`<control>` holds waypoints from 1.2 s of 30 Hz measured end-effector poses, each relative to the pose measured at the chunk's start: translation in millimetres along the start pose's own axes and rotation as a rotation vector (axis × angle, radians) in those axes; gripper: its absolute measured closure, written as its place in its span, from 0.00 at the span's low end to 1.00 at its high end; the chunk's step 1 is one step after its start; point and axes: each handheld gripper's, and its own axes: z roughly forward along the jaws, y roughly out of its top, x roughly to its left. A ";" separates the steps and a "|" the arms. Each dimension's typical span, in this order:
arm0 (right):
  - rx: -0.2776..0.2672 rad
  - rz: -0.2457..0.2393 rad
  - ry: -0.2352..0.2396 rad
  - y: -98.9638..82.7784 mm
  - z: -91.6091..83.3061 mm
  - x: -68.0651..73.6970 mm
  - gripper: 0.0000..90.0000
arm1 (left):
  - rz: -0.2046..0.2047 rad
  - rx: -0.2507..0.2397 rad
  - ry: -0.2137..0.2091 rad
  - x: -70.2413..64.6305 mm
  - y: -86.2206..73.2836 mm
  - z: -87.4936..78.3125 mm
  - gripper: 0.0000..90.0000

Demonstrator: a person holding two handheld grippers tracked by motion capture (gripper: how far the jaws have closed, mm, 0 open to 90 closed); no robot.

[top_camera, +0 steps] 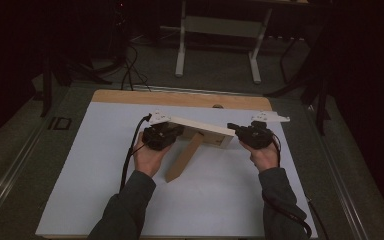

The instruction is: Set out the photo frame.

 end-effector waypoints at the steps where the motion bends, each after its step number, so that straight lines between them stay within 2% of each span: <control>1: 0.001 -0.001 0.001 0.0 0.0 0.2 1.00 | 0.002 0.001 0.000 -2.0 0.5 1.3 1.00; 11: 0.012 -0.018 0.023 0.6 -0.8 4.9 1.00 | 0.021 0.018 -0.005 -10.2 3.9 8.0 1.00; 36: 0.040 -0.080 0.078 4.2 1.2 22.3 1.00 | 0.031 0.036 -0.008 -13.8 8.9 12.1 1.00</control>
